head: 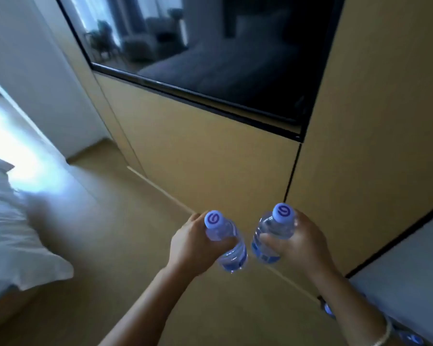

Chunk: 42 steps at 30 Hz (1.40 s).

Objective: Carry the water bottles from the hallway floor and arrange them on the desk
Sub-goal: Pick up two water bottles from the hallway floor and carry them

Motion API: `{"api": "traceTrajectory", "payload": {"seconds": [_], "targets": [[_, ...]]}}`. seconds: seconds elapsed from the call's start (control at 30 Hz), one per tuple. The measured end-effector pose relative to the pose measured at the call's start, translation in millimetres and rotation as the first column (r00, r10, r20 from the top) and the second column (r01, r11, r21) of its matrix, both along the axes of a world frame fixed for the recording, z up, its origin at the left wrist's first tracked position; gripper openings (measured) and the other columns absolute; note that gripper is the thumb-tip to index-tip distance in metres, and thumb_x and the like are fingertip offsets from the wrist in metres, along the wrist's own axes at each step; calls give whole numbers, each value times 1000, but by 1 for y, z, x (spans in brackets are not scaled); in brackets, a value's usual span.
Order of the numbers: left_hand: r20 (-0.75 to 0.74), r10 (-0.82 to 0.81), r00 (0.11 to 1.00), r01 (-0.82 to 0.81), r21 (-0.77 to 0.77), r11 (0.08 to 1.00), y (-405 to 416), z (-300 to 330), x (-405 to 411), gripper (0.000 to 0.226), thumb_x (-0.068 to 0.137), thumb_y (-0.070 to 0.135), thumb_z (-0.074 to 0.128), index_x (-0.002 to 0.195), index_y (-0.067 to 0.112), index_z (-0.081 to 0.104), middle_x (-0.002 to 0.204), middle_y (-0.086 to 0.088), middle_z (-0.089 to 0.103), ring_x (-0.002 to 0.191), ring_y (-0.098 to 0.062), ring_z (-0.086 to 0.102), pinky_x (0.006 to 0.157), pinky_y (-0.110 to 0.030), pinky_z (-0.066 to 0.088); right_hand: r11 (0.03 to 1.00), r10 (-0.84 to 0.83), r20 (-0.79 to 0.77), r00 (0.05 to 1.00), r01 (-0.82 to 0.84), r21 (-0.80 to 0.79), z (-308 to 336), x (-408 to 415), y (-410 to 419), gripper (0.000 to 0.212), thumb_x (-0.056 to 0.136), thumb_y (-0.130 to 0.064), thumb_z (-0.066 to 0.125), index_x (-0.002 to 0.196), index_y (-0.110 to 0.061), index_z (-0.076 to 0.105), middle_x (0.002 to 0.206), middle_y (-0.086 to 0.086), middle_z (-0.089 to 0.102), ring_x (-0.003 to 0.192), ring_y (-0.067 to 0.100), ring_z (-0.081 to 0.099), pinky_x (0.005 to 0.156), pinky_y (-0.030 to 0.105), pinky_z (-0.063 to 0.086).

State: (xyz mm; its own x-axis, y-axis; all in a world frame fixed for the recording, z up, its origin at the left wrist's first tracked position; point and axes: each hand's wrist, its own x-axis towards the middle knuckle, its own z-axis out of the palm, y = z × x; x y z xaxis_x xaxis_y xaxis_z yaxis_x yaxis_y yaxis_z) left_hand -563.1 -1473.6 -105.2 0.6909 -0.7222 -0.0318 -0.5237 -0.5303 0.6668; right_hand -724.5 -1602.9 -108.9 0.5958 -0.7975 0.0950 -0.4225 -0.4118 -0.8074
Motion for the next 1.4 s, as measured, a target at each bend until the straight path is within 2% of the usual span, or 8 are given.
{"api": "traceTrajectory", "payload": {"seconds": [0.07,0.13,0.27,0.47,0.9,1.1,1.27,1.4], "targets": [[29,91,995,-91,-6,996,30,13,24,37,43,67,53,70,41,53,77,18,58,69,0,54,57,-14,36,996,83,-9,996,-83,13,9,32,19,32,62,-28,78,75,-49,58,70,-29,64,64,-10,59,51,12,39],[34,156,987,-156,-20,988,59,23,46,43,42,66,54,71,35,58,74,12,61,67,-2,57,56,-19,40,991,134,-10,991,-134,29,14,63,37,22,60,-34,77,73,-38,59,70,-17,66,67,-2,61,58,19,44],[69,220,973,-219,-26,975,113,37,81,45,43,67,55,75,36,64,74,12,64,69,-5,60,60,-23,47,970,242,-39,970,-242,8,27,120,76,27,62,-33,78,80,-28,58,85,-8,66,81,14,62,72,31,49],[95,401,911,-396,-64,916,185,45,129,39,49,66,58,69,34,62,66,11,64,67,-9,61,58,-25,46,919,392,-42,919,-393,-32,40,195,132,31,63,-31,79,86,-22,62,88,-3,68,83,18,64,77,38,52],[148,631,762,-631,-55,774,260,51,266,44,50,64,57,71,27,65,65,9,66,67,-10,62,60,-24,44,740,667,-96,739,-672,-23,51,382,194,29,62,-32,76,84,-24,59,80,-9,65,75,12,62,68,29,48],[180,682,708,-683,-71,727,259,50,365,43,52,69,55,69,30,61,62,13,61,64,-7,58,56,-22,41,645,754,-123,645,-763,-51,59,502,191,33,60,-34,76,88,-26,60,83,-11,65,77,10,62,69,28,48],[262,713,650,-724,-71,686,255,58,444,37,59,65,67,55,35,44,52,20,42,57,-4,44,49,-15,25,575,807,-121,578,-816,-63,66,599,186,31,60,-36,77,85,-30,59,85,-11,65,76,7,61,66,25,48],[284,744,604,-762,-67,644,260,61,495,37,62,64,68,61,33,49,54,16,44,61,-8,47,49,-17,25,528,836,-120,535,-845,-88,68,662,188,31,60,-38,76,86,-32,58,84,-11,65,76,10,61,68,28,49]]}}
